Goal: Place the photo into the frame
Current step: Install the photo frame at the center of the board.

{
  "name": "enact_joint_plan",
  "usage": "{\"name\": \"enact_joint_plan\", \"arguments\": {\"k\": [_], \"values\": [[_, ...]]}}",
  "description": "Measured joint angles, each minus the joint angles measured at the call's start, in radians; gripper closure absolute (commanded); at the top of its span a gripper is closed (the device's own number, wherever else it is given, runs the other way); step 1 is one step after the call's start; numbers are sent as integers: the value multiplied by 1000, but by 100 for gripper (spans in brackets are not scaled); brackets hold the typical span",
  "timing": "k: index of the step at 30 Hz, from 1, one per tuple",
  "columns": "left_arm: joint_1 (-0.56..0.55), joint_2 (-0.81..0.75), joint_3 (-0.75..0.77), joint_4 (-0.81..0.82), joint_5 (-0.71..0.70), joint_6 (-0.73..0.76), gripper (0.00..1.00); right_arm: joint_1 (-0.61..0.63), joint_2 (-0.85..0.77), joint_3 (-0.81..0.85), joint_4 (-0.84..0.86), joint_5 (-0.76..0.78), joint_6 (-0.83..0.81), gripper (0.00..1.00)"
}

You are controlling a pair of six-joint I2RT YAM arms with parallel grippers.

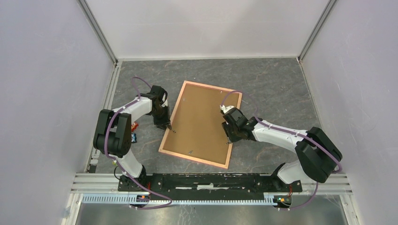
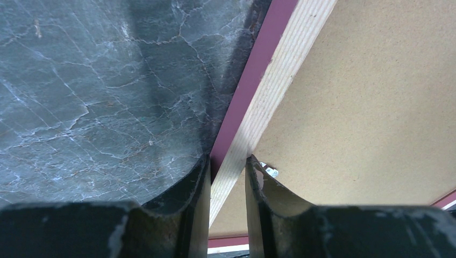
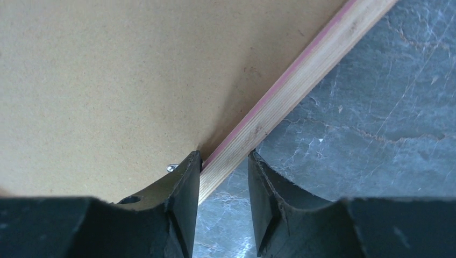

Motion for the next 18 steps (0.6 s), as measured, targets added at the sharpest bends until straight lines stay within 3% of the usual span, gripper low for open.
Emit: {"name": "enact_joint_plan", "arguments": {"k": [10,18], "values": [[0,-12,-12,12,-16,-26,98,5,-64,-74,22,54,326,45],[0,-14,-14,14,-18,-32,98,5,-87,-117,55,60,455,45]]}}
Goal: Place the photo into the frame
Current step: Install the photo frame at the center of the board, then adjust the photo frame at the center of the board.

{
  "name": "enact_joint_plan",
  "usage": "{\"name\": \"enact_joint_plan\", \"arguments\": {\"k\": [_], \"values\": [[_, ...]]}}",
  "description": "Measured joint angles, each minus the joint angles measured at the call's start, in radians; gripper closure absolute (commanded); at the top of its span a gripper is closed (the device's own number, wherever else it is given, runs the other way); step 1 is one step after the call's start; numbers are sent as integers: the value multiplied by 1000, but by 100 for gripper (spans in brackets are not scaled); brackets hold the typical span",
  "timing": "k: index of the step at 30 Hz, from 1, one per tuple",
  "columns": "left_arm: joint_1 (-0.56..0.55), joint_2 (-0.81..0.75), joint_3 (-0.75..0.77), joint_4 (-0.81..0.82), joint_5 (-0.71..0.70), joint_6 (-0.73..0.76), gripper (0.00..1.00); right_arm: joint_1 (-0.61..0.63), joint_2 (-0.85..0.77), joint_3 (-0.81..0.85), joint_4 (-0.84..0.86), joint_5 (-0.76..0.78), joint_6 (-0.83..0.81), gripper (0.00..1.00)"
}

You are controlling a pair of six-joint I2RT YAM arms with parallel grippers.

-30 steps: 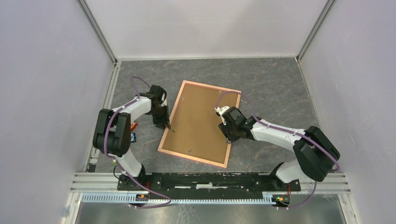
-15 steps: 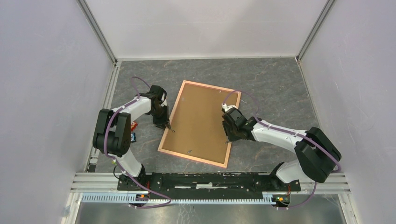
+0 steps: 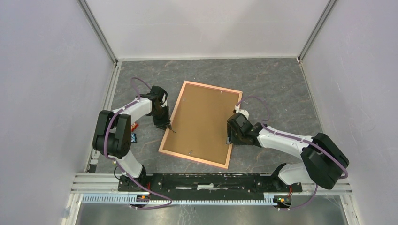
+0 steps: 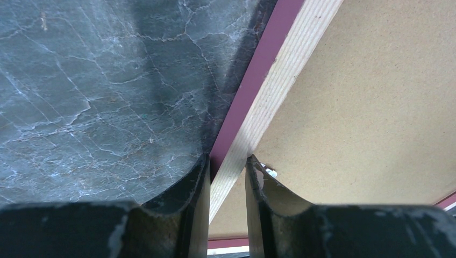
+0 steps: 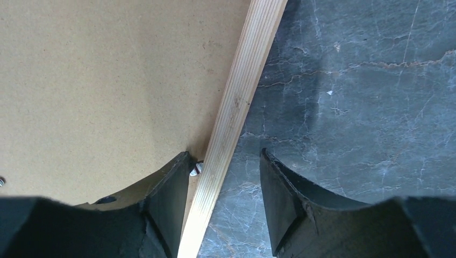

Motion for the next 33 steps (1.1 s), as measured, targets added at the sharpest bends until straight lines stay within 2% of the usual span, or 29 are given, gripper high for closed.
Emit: {"name": "enact_joint_plan", "arguments": {"k": [6,12,14,16,27,33], "values": [[0,-2,-1,1,4,-2,98,10,4,0,5,3,25,56],[0,-2,-2,2,4,-2,98,32,3,-4,16,14,41,78],[0,-2,-2,0,4,-2,98,32,2,-4,14,18,39,91],[0,-2,-2,-2,4,-3,98,32,5,-3,18,17,33,96],[1,-2,-2,-2,3,-3,98,32,18,16,9,6,-44,100],[8,-6,-6,-4,-6,-3,98,30,71,70,3,-4,-197,100]]}}
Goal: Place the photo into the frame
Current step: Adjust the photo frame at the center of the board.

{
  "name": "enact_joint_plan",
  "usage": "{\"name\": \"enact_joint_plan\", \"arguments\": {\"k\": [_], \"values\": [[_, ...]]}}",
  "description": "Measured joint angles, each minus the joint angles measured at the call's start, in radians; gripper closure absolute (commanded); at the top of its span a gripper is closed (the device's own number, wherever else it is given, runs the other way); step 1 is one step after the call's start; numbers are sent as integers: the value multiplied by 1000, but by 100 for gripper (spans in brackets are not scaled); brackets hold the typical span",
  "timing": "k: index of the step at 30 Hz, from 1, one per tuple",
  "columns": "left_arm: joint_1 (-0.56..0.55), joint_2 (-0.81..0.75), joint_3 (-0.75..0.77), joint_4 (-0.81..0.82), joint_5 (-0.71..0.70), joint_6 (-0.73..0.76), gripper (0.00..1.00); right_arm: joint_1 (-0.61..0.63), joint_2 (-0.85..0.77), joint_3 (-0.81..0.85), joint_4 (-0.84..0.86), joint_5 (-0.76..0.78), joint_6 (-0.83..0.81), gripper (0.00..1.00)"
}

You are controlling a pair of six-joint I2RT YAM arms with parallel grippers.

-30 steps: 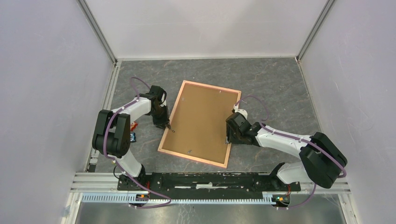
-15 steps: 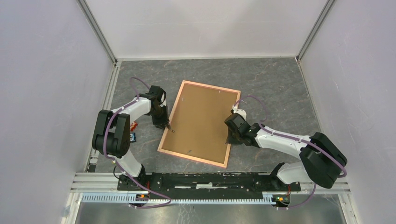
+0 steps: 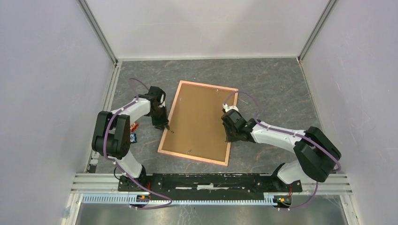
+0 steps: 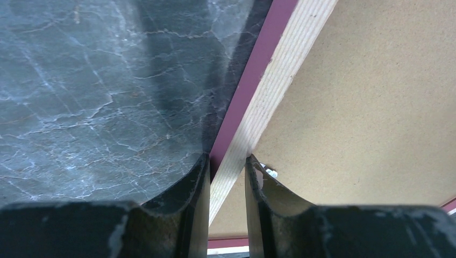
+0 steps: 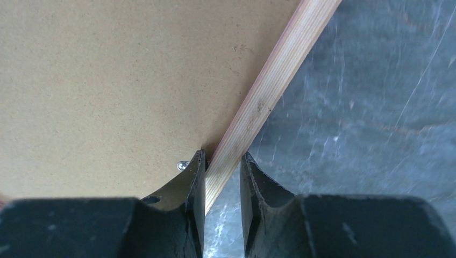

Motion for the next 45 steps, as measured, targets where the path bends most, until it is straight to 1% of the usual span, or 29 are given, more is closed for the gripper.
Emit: {"name": "enact_joint_plan", "arguments": {"k": [6,13,14,15,16,17,19,24,26,30,34,41,43,45], "values": [[20,-35,-45,25,-6,-44,98,-31,120,128,-34,-2,-216,100],[22,-74,-98,52,21,-110,98,-95,194,210,-33,-18,-436,99],[22,-74,-99,53,26,-116,98,-98,200,218,-35,-13,-459,92],[21,-74,-101,55,33,-122,98,-100,208,228,-40,-5,-481,76],[21,-74,-103,58,40,-127,98,-103,213,237,-47,0,-492,64],[21,-75,-105,61,47,-135,98,-106,217,245,-56,4,-501,55],[20,-78,-114,74,60,-145,98,-118,221,254,-61,0,-515,46],[10,-90,-143,117,98,-169,98,-138,168,257,-64,-47,-493,34],[10,-94,-152,130,106,-171,98,-162,119,240,-35,-85,-461,33],[10,-99,-164,146,124,-181,98,-250,39,166,47,-172,-385,30],[10,-106,-175,160,131,-185,98,-307,50,124,83,-195,-349,30],[7,-137,-238,223,201,-210,97,-317,154,124,152,-262,-332,31],[4,-160,-268,249,209,-225,93,-327,188,139,161,-282,-323,31],[-9,-186,-299,269,218,-235,84,-340,236,186,158,-289,-316,30]]}}
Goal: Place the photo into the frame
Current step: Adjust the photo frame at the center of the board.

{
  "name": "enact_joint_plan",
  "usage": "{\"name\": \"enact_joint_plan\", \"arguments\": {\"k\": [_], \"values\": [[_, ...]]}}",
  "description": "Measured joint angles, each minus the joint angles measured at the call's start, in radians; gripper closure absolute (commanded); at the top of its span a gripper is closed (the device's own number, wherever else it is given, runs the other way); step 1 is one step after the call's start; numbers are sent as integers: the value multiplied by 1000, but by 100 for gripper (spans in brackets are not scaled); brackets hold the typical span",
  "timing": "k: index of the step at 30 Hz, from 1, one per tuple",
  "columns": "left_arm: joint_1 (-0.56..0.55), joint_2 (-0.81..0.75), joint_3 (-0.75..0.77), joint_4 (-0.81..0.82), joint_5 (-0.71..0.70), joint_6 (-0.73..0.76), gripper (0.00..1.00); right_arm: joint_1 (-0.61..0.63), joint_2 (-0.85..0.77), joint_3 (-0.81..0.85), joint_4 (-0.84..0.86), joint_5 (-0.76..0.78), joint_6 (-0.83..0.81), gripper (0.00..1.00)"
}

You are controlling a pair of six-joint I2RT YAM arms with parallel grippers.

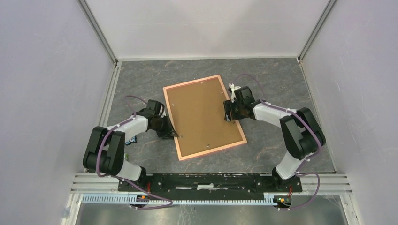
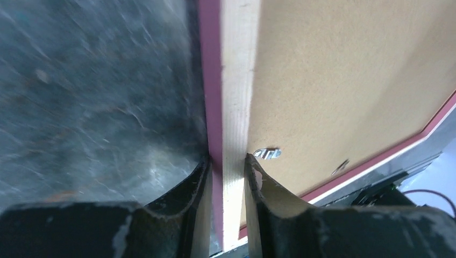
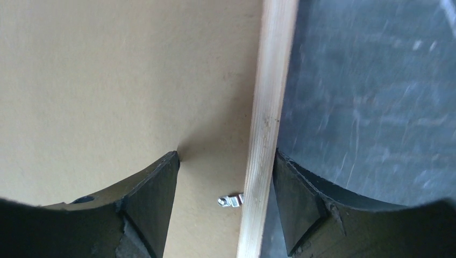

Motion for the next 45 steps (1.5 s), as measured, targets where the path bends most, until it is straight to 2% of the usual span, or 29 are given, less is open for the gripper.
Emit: {"name": "enact_joint_plan", "arguments": {"k": [3,6,10,12,15,19,22,26,30,35,40,45], "values": [[-68,-42,-40,4,0,-23,69,-16,84,92,8,9,0,27],[-195,-57,-63,8,12,-71,55,-31,181,215,-2,20,-16,27],[-307,-72,-114,80,112,-117,34,-44,283,402,-79,6,-52,21],[-321,-100,-124,80,132,-111,24,-39,269,433,-103,23,-79,17],[-320,-162,-119,47,131,-87,13,-32,188,425,-149,101,-122,2],[-317,-219,-19,-39,129,-9,2,-33,-16,325,-181,166,-145,2],[-288,-219,137,-101,83,61,0,-45,-168,198,-169,123,-128,2],[-153,-164,356,-144,-23,103,0,-51,-306,-24,-151,68,-80,2],[-41,8,573,-202,-261,161,0,-51,-415,-185,-169,15,-46,2],[-6,249,741,-303,-455,192,0,-51,-527,-275,-164,-13,-23,2],[50,437,790,-349,-439,197,0,-51,-558,-335,-138,-23,4,2],[158,488,798,-345,-280,223,0,-51,-557,-369,-102,-56,32,2]]}}
